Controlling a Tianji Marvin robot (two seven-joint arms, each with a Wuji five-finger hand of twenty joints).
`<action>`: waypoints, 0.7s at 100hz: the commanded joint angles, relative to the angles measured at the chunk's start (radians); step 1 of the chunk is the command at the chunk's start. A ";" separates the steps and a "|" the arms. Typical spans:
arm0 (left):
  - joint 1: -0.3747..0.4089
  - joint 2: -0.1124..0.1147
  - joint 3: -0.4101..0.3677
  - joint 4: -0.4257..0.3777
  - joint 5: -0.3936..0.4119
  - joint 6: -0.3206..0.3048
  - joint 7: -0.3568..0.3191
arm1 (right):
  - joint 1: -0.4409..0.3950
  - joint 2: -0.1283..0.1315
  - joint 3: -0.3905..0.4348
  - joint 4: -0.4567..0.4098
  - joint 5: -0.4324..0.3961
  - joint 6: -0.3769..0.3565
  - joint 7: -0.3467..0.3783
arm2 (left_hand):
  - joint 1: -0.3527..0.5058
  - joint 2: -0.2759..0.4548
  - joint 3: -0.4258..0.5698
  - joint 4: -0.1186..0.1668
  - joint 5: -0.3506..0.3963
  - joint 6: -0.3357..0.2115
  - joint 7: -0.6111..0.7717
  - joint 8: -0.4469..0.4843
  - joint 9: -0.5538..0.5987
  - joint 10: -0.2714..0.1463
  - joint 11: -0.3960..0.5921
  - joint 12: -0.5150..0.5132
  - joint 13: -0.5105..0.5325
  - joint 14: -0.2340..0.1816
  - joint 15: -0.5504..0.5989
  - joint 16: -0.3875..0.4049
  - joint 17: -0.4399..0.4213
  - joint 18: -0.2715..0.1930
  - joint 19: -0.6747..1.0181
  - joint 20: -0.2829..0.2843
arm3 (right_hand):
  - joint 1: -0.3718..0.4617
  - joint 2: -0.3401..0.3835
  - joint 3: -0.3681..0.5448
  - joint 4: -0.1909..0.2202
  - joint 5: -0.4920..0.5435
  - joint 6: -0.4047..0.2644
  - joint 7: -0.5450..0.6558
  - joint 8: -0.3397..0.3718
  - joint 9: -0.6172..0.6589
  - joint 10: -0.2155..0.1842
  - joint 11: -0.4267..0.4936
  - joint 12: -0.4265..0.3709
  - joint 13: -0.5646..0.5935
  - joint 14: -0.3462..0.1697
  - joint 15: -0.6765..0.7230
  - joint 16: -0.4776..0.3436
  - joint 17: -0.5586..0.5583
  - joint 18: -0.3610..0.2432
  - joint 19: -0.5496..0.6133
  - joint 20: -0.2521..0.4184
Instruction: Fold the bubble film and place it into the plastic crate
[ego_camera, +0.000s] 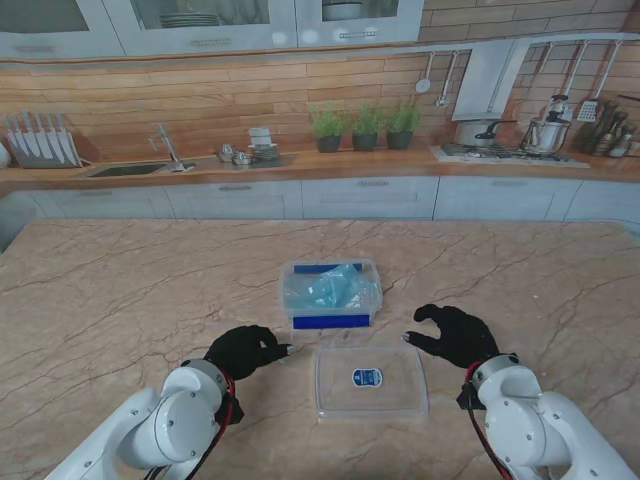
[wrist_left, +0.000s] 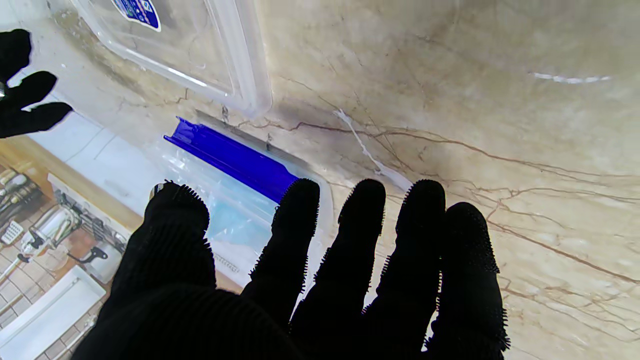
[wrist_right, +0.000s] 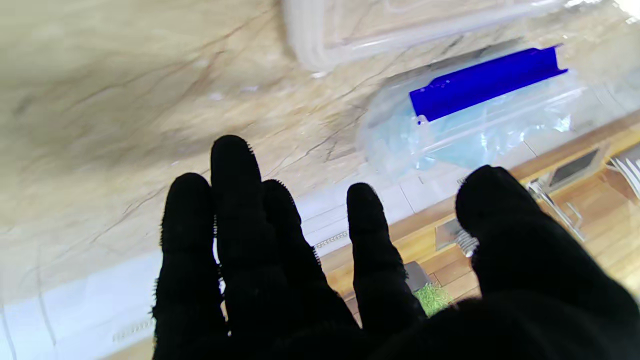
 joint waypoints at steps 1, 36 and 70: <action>-0.004 -0.004 0.014 0.002 -0.001 0.003 0.015 | -0.030 0.016 0.015 -0.036 -0.022 0.016 0.031 | 0.000 0.052 -0.021 0.006 0.044 0.018 0.054 0.025 0.066 0.020 0.038 0.018 0.058 0.047 0.044 0.027 0.028 0.030 0.064 0.035 | -0.034 0.047 -0.040 0.001 0.072 -0.032 0.028 0.016 0.050 -0.026 0.006 0.002 -0.026 0.024 0.007 0.009 -0.006 -0.012 0.004 0.019; -0.104 0.002 0.139 0.052 0.056 0.120 -0.013 | -0.076 0.026 0.042 -0.052 -0.106 0.063 0.083 | 0.016 0.091 -0.021 0.001 0.093 0.039 0.351 0.197 0.267 0.005 0.167 0.041 0.259 0.051 0.187 0.049 0.188 0.058 0.199 0.131 | -0.019 0.191 -0.117 0.037 0.367 0.042 0.099 0.140 0.386 0.015 0.273 0.141 0.171 0.061 0.350 0.181 0.134 0.014 0.306 0.191; -0.216 0.009 0.272 0.086 0.011 0.285 -0.071 | -0.022 0.047 -0.033 -0.034 -0.074 0.194 0.240 | 0.013 0.136 -0.034 -0.009 0.027 0.054 0.485 0.369 0.303 0.005 0.304 0.123 0.377 0.067 0.352 0.083 0.354 0.088 0.322 0.176 | -0.034 0.204 -0.130 0.051 0.396 0.134 0.089 0.179 0.455 0.049 0.365 0.184 0.299 0.070 0.477 0.187 0.269 0.012 0.471 0.203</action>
